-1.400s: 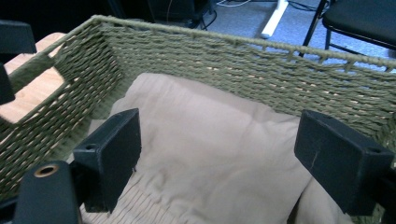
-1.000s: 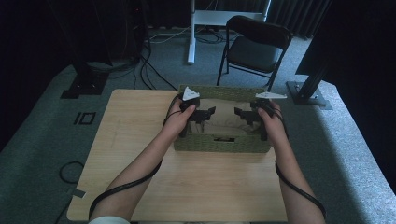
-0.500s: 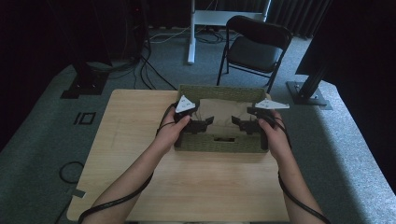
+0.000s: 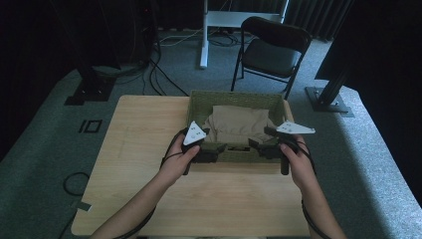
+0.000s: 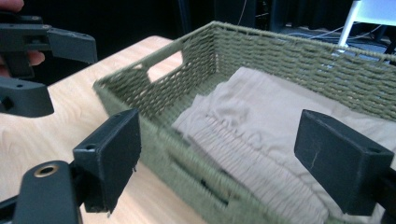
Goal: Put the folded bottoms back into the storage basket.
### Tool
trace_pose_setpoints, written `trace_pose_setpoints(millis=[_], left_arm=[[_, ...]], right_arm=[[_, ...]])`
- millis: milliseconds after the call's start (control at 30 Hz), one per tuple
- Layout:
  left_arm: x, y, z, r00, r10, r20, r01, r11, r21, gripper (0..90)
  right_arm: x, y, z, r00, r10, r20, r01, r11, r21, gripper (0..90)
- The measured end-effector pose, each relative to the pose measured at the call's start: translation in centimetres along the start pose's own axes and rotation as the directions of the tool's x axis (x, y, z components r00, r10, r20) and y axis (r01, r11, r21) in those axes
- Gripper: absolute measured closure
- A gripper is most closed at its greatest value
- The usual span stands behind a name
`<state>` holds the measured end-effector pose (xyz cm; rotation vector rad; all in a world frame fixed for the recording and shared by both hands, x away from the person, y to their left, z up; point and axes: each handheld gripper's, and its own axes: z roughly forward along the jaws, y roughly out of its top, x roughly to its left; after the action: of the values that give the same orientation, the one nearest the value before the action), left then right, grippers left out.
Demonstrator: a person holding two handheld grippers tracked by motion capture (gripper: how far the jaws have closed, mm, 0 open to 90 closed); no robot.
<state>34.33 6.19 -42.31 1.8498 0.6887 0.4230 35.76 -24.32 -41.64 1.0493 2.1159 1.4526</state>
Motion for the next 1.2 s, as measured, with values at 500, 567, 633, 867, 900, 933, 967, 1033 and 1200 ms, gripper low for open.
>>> trace_pose_setpoints(millis=[500, 567, 633, 867, 900, 933, 967, 1033, 1200], left_arm=[[-1.2, -3.1, -1.7, 0.9958, -0.049, 0.077, 0.049, 0.9988, 0.012, 20.0], [-1.1, -3.8, -1.8, 0.996, -0.06, 0.067, 0.059, 0.9982, 0.015, 20.0], [-1.0, -4.6, -1.8, 0.9971, -0.055, 0.052, 0.054, 0.9982, 0.027, 20.0], [-0.8, -6.7, -2.0, 0.9963, -0.079, 0.033, 0.077, 0.9956, 0.053, 20.0], [-0.7, -7.2, -2.1, 0.9968, -0.075, 0.027, 0.073, 0.995, 0.069, 20.0], [-0.6, -7.7, -2.1, 0.9975, -0.067, 0.023, 0.065, 0.9944, 0.084, 20.0], [-0.6, -8.1, -2.2, 0.9974, -0.069, 0.019, 0.067, 0.9937, 0.09, 20.0], [-0.3, -8.8, -2.4, 0.9958, -0.091, 0.012, 0.089, 0.9908, 0.102, 20.0], [0.6, -10.6, -2.9, 0.9927, -0.116, -0.032, 0.119, 0.9848, 0.126, 20.0]], right_arm=[[1.1, -5.7, -1.3, 0.9994, 0.025, -0.023, -0.025, 1.0, 0.005, 14.5], [1.0, -6.5, -1.4, 0.9994, 0.031, -0.014, -0.031, 0.999, 0.013, 14.5], [1.0, -7.3, -1.5, 0.9998, 0.019, -0.003, -0.019, 1.0, 0.019, 14.5], [0.7, -9.5, -1.8, 0.9992, 0.005, 0.039, -0.007, 0.998, 0.058, 14.1], [0.6, -9.8, -1.9, 0.9991, 0.011, 0.042, -0.014, 0.998, 0.058, 14.2], [0.4, -10.2, -2.0, 0.9984, 0.021, 0.052, -0.024, 0.998, 0.062, 14.2], [0.2, -10.5, -2.1, 0.9978, 0.028, 0.059, -0.032, 0.997, 0.064, 14.2], [0.0, -11.0, -2.2, 0.9966, 0.037, 0.073, -0.042, 0.997, 0.07, 14.2], [-0.6, -12.4, -2.6, 0.9912, 0.034, 0.128, -0.047, 0.994, 0.103, 14.1]])
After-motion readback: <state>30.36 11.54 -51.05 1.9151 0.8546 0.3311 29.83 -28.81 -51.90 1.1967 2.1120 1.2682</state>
